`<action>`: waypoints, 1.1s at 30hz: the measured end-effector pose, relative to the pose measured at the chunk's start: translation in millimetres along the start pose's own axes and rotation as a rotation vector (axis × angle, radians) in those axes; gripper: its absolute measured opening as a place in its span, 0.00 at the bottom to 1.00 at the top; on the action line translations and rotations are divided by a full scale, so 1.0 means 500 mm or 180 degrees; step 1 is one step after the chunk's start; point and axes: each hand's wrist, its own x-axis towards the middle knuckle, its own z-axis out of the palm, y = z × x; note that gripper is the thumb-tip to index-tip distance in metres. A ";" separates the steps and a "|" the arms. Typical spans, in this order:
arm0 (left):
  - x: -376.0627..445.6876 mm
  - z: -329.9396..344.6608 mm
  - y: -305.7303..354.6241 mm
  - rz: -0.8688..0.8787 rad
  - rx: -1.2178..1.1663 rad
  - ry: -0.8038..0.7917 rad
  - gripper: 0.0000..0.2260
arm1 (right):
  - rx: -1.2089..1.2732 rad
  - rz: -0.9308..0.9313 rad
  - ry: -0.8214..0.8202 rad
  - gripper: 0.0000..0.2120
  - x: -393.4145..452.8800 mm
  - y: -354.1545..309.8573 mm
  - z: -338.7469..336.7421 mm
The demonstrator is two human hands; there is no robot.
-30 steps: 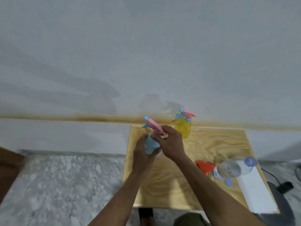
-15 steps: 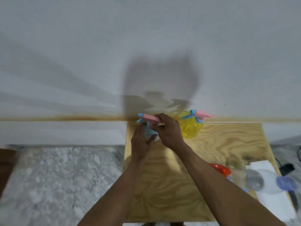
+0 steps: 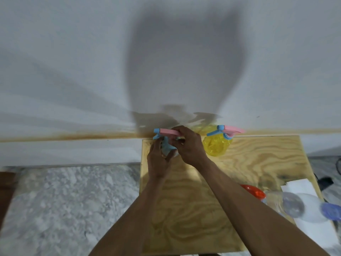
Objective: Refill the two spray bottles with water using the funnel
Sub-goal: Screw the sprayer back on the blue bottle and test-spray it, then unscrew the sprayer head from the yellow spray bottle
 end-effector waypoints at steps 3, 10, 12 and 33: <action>0.001 0.001 0.001 -0.0019 0.0022 -0.0016 0.31 | 0.0087 0.0082 0.0074 0.14 -0.002 -0.001 0.001; 0.001 0.004 0.011 -0.0124 0.0239 -0.0054 0.30 | 0.0102 0.0425 0.0375 0.25 -0.036 -0.003 -0.001; -0.012 0.010 0.011 -0.0420 0.0339 0.0059 0.30 | 0.0222 0.0680 0.0720 0.21 -0.074 0.005 -0.011; -0.055 0.253 0.215 -0.0193 0.0118 -0.0669 0.25 | 0.0598 0.1098 0.1092 0.08 -0.057 0.152 -0.233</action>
